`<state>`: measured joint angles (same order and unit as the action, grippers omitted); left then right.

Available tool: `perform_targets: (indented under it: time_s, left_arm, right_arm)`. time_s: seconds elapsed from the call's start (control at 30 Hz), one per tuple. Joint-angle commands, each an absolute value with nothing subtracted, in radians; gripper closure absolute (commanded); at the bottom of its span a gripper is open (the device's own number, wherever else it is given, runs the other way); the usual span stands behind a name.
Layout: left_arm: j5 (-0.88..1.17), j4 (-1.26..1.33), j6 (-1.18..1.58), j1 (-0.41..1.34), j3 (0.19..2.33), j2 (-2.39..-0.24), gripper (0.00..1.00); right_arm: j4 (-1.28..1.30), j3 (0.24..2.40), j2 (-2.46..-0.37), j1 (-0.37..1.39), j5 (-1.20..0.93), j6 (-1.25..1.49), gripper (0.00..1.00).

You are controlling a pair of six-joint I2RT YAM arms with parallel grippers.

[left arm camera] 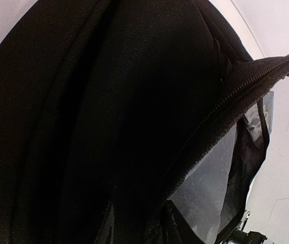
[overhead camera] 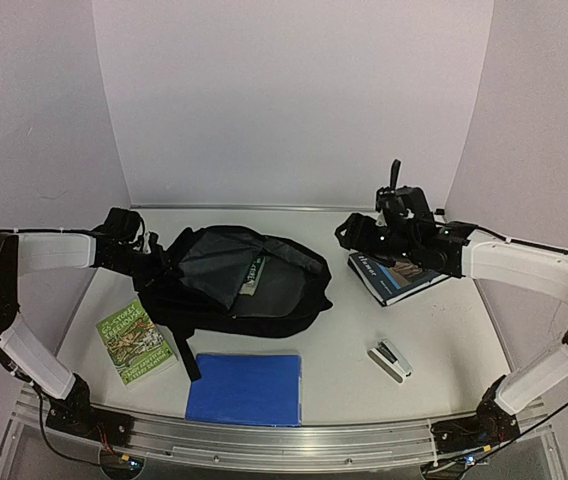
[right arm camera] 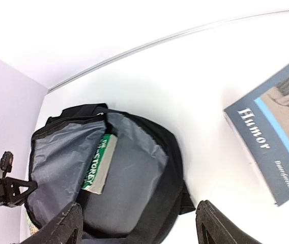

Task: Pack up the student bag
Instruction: Place the book in the student bag, then pick up the book from the center of the board.

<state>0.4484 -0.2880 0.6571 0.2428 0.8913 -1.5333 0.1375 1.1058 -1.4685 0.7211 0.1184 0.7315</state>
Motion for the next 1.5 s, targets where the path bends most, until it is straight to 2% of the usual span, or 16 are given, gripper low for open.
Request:
perform_targets:
  time_s: [0.0,0.13,0.23,0.33,0.43,0.53,0.83,1.1,1.23,1.37,1.47]
  left_arm:
    - [0.456,-0.273,0.659,0.238,0.902,-1.502,0.51]
    - [0.463,-0.275,0.645,0.236,0.907,-1.454,0.16]
    - [0.500,-0.247,0.621,0.236,0.894,-1.390,0.06]
    - [0.504,-0.239,0.601,0.236,0.887,-1.308,0.01]
    - [0.493,-0.270,0.581,0.236,0.904,-1.250,0.00]
    - [0.482,-0.296,0.576,0.235,0.921,-1.212,0.00]
    - [0.492,-0.257,0.626,0.232,0.891,-1.171,0.00]
    - [0.535,-0.242,0.624,0.231,0.850,-1.152,0.00]
    - [0.532,-0.241,0.623,0.232,0.837,-1.137,0.00]
    - [0.525,-0.242,0.617,0.232,0.835,-1.132,0.00]
    - [0.528,-0.246,0.612,0.232,0.840,-1.139,0.00]
  right_arm:
    - [0.161,1.092,-1.387,0.713,0.169,0.725,0.23]
    - [0.231,1.105,-1.370,0.713,0.257,0.707,0.23]
    - [0.264,1.109,-1.348,0.713,0.284,0.692,0.20]
    - [0.268,1.098,-1.312,0.711,0.298,0.689,0.12]
    - [0.269,1.083,-1.283,0.704,0.303,0.691,0.02]
    - [0.268,1.057,-1.267,0.664,0.265,0.699,0.02]
    - [0.139,0.866,-1.293,0.337,-0.025,0.739,0.02]
    - [-0.095,0.768,-1.480,0.129,-0.150,0.769,0.22]
    - [-0.143,0.769,-1.555,0.104,-0.108,0.787,0.32]
    - [-0.212,0.755,-1.594,0.094,-0.080,0.801,0.35]
    - [-0.243,0.754,-1.627,0.088,-0.070,0.814,0.43]
